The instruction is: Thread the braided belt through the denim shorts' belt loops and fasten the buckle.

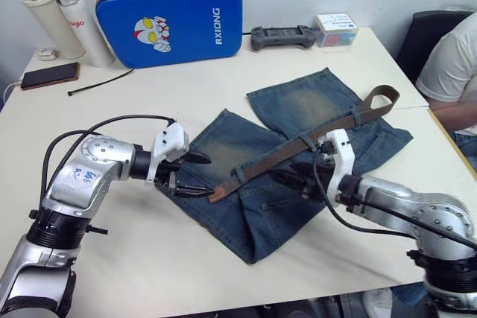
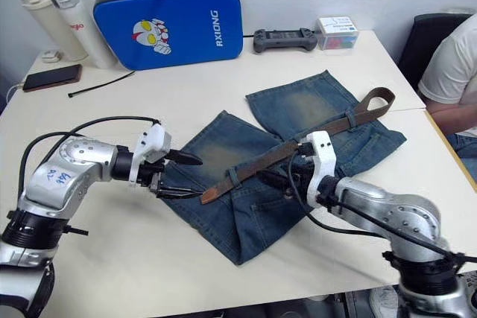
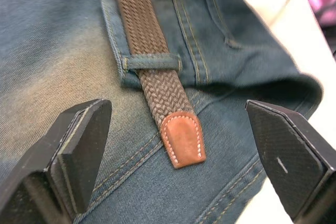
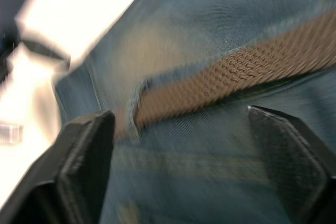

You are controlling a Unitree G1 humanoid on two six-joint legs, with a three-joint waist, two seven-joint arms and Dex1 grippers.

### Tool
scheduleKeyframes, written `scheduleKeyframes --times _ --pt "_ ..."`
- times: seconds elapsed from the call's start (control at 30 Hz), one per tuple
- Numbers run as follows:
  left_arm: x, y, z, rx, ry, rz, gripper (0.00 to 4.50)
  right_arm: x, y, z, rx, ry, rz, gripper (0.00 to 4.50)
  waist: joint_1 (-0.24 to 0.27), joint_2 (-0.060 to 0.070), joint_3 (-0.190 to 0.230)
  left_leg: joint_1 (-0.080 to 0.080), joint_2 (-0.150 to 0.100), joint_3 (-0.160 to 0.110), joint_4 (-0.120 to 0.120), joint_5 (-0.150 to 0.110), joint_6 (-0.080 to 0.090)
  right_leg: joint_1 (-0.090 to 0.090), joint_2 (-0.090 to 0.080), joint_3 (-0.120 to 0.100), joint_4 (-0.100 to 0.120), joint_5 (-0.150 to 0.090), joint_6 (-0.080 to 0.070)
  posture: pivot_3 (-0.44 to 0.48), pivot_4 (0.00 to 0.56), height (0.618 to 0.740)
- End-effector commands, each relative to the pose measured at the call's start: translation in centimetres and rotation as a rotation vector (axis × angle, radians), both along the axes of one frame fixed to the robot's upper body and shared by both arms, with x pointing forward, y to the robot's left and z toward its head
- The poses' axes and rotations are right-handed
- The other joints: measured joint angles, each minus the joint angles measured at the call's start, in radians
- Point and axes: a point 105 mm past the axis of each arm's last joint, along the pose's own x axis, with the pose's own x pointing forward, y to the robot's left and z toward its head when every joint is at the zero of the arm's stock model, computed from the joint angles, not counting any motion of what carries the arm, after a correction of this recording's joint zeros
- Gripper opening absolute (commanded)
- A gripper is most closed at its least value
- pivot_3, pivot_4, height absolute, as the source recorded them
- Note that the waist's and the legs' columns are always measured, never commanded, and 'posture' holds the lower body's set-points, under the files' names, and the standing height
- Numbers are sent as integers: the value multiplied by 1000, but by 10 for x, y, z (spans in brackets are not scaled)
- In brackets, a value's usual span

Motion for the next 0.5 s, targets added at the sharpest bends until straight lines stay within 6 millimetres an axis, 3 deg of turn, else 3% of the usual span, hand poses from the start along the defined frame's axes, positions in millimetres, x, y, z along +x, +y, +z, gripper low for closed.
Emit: scheduleKeyframes --times 0.03,0.13,0.2,0.23,0.27,0.37,0.5 --pt "-8 -3 2 37 -95 -53 4500 -3 -1 1 -164 -96 85 3913 1 0 0 0 0 0 0 0 0 0 0 0 0 0 0 0 150 738" --pt "-8 -5 2 49 -150 -55 4500 -2 -8 -6 -269 -92 113 2910 4 0 0 0 0 0 0 0 0 0 0 0 0 0 0 0 150 738" --pt "-9 -9 -3 69 -183 -41 4500 -1 -12 -14 -327 -79 121 1848 5 0 0 0 0 0 1 0 0 0 0 0 0 0 0 0 150 738" --pt "-9 -11 -5 67 -183 -25 4500 0 -13 -16 -334 -75 121 1651 5 0 0 0 0 0 1 0 0 0 0 0 0 0 0 0 150 738" --pt "-8 -12 -7 70 -190 -7 4500 2 -13 -19 -336 -71 113 1046 6 -1 0 0 0 0 1 0 0 0 0 0 0 0 0 0 150 738" --pt "-8 -18 -15 93 -205 25 4500 8 -15 -28 -350 -55 81 63 8 -1 0 0 0 0 1 0 0 0 0 0 0 0 0 0 150 738" --pt "-7 -27 -23 94 -213 68 4500 14 -17 -35 -364 -39 50 63 8 -1 0 0 0 0 1 0 0 0 0 0 1 0 0 0 150 738"
